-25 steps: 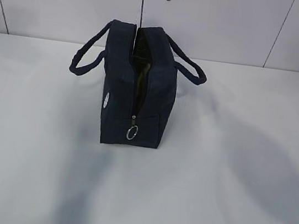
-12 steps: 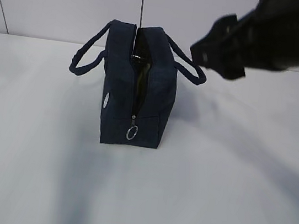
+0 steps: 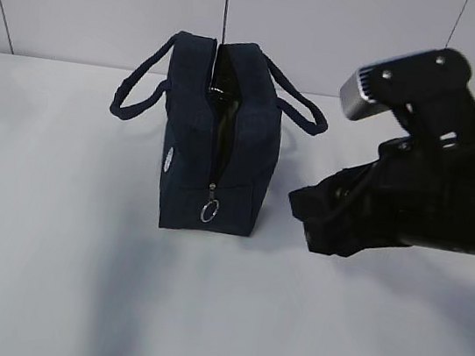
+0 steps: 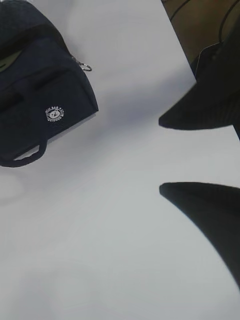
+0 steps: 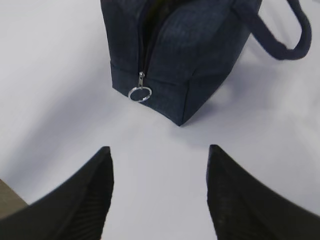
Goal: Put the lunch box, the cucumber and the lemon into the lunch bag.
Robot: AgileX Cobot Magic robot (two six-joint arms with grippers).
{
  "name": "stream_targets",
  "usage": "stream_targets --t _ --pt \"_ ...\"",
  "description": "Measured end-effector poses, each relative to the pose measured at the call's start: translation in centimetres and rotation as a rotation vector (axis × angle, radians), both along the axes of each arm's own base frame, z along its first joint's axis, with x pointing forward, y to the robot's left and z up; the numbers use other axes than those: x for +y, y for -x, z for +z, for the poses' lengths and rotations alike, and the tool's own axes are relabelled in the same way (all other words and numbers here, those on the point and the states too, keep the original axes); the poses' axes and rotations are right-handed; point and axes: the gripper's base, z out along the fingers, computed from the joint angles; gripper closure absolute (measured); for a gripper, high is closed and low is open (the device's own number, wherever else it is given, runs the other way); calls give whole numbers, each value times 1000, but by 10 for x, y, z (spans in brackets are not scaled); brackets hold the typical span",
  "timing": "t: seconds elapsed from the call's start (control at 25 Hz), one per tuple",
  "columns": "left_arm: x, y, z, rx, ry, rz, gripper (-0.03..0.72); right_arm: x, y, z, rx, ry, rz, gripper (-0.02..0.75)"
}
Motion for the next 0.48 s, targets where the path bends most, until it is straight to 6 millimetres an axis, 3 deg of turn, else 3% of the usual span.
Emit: stream_targets --t 0.24,0.48 --pt "0 0 0 1 2 3 450 15 -18 -33 88 -59 -50 296" --pt "0 0 0 2 5 5 450 21 -29 -41 -141 -244 -68 296"
